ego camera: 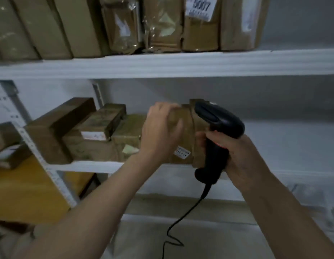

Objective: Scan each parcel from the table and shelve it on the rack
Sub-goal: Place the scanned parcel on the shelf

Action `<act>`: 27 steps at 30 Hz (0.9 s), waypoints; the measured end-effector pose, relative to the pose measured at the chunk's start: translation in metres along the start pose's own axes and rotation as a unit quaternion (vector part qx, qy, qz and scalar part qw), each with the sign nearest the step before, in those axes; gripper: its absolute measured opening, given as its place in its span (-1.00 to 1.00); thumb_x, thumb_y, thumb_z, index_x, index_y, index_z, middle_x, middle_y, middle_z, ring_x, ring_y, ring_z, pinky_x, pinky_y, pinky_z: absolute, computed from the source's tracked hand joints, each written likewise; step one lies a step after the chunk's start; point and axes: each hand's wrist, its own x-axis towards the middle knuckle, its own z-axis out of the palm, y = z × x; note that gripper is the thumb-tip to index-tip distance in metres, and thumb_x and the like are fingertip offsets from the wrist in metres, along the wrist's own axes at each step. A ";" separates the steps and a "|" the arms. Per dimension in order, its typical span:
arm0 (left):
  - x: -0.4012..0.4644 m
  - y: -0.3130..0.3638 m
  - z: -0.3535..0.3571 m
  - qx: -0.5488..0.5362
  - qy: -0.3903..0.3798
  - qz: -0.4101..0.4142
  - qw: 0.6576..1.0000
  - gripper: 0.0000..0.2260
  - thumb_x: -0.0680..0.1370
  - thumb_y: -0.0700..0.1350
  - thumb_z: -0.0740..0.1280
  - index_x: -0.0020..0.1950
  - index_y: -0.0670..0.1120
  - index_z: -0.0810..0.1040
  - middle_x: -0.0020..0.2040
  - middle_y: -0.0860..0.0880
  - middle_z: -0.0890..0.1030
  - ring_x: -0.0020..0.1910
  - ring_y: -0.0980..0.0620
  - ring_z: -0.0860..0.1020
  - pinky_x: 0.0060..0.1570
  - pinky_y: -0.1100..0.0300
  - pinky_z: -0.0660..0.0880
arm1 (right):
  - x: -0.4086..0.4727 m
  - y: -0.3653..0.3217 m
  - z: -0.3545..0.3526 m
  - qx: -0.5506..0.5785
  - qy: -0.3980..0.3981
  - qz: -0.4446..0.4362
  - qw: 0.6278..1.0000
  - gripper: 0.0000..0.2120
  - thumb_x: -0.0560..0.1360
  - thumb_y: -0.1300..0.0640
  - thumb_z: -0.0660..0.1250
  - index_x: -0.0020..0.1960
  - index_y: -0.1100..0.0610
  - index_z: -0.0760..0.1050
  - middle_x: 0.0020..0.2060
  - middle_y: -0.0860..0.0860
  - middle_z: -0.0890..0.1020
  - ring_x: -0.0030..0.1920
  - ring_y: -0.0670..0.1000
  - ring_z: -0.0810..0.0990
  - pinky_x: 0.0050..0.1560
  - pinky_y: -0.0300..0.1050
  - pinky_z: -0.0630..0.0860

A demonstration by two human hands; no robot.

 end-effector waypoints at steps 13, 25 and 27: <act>-0.177 -0.198 -0.164 0.062 -0.261 -0.372 0.889 -0.79 0.54 0.06 0.38 0.11 0.00 0.55 -0.10 0.10 0.58 -0.09 0.08 0.57 -0.13 0.23 0.49 | -0.033 0.181 0.184 -0.030 -0.024 0.182 0.983 -0.89 0.44 0.36 0.39 -0.03 0.30 0.59 -0.16 0.21 0.68 -0.20 0.12 0.63 -0.06 -0.02 0.59; -0.268 -0.340 -0.349 0.066 -0.190 -0.465 0.862 -0.78 0.57 -0.01 0.36 0.18 -0.04 0.56 0.00 0.04 0.59 -0.02 0.06 0.58 -0.06 0.22 0.49 | -0.066 0.311 0.389 -0.075 -0.047 0.253 0.963 -0.91 0.43 0.37 0.41 -0.07 0.29 0.60 -0.25 0.16 0.67 -0.23 0.09 0.62 -0.09 -0.04 0.56; -0.274 -0.354 -0.371 0.073 -0.182 -0.471 0.860 -0.77 0.57 0.00 0.36 0.18 -0.05 0.56 -0.01 0.05 0.58 -0.02 0.06 0.57 -0.09 0.23 0.46 | -0.070 0.323 0.414 -0.079 -0.049 0.263 0.960 -0.92 0.45 0.36 0.40 -0.06 0.30 0.60 -0.21 0.16 0.68 -0.21 0.09 0.61 -0.01 0.01 0.55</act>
